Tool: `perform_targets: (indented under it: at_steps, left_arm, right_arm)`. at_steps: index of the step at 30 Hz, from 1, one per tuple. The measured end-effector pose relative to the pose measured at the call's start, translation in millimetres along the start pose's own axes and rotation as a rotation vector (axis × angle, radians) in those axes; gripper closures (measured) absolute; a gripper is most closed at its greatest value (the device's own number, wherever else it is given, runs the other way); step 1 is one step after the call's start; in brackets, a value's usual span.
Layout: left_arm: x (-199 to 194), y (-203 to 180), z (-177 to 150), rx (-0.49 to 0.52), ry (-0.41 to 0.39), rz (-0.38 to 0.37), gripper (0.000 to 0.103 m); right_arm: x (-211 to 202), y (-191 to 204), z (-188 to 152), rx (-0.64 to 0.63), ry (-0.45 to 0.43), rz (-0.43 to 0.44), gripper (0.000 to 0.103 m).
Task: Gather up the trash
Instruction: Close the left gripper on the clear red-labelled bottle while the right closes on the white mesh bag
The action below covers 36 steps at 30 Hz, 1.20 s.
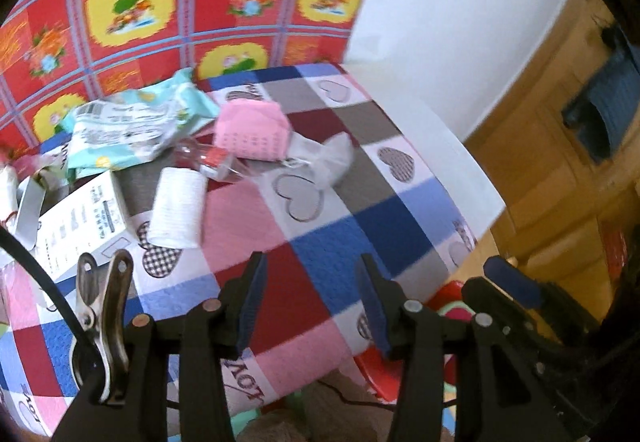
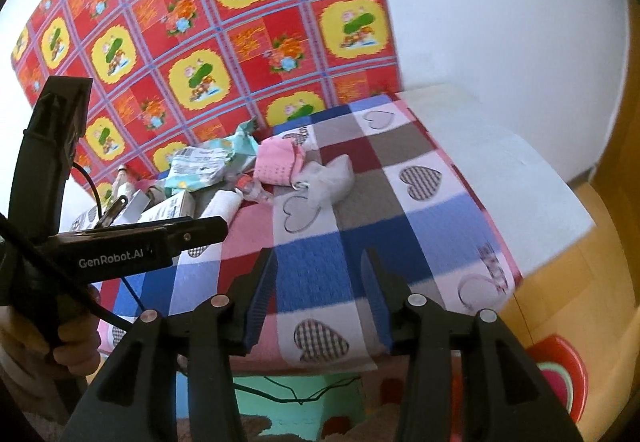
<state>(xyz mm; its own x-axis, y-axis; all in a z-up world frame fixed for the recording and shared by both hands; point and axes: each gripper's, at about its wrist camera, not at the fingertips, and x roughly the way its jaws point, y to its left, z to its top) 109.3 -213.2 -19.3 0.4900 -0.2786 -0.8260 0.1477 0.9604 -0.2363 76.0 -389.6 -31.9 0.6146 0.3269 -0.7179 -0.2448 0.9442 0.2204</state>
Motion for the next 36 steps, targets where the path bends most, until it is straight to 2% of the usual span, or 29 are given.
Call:
perform_targets:
  at_steps: [12,22,29,35,36]
  left_arm:
    - [30.4,21.8,39.0,-0.195,-0.006,0.052,0.053]
    - [68.0,48.7,68.5,-0.351,0.000,0.171,0.050]
    - [92.6,62.4,86.1,-0.391,0.020,0.278,0.050]
    - [110.0,74.1,87.0,-0.429,0.052,0.320,0.051]
    - [112.7,74.7,86.9,-0.427,0.056,0.330,0.053]
  right_arm:
    - [54.9,-20.9,49.5,-0.108,0.079,0.119,0.054]
    - [107.7,-33.5,72.8,-0.188,0.146,0.217,0.050]
    - [141.4,-27.8,78.2,-0.244,0.200,0.271,0.050]
    - [159.2,-23.5,78.5,-0.281,0.231,0.291,0.050]
    - [162.2,-23.8,78.2,-0.283,0.238,0.294,0.050]
